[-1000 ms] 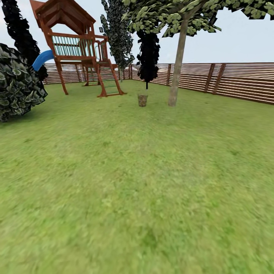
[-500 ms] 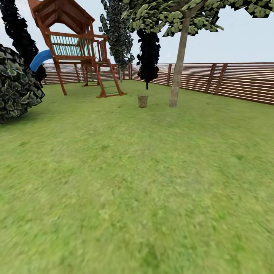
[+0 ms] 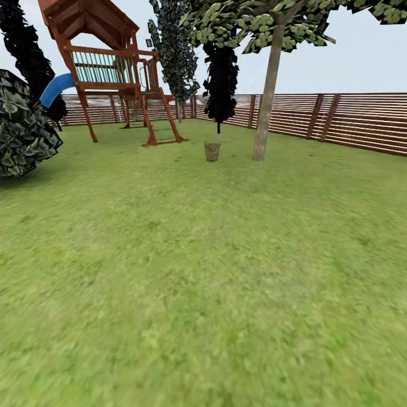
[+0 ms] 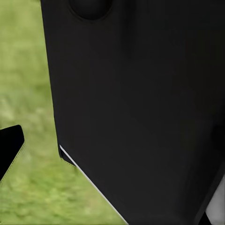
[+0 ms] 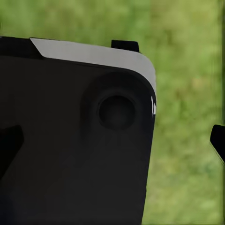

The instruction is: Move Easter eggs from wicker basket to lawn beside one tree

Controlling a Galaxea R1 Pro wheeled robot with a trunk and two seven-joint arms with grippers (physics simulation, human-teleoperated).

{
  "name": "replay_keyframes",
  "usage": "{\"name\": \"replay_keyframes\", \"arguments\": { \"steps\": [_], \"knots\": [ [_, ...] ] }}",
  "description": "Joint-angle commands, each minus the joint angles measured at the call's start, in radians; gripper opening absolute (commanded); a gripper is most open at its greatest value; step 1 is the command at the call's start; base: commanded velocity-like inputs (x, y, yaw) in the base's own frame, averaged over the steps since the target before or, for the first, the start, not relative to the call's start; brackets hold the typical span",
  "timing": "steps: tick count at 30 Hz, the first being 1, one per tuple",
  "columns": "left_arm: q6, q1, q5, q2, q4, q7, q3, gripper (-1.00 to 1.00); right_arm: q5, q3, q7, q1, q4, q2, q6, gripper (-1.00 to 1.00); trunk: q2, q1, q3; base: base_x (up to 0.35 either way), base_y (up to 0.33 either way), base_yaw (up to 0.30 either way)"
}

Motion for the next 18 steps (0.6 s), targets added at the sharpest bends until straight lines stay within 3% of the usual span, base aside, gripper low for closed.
{"name": "replay_keyframes", "arguments": {
  "steps": [1,18],
  "knots": [
    [-0.001,0.000,0.002,0.000,0.000,-0.002,0.000,1.00,0.000,0.006,-0.001,-0.001,0.001,0.000,-0.003,1.00,0.000,0.001,-0.001,0.339,0.000,0.000],
    [-0.001,0.000,0.002,0.000,0.000,-0.002,0.000,1.00,0.000,0.006,-0.001,-0.001,0.001,0.000,-0.003,1.00,0.000,0.001,-0.001,0.339,0.000,0.000]
  ]
}}
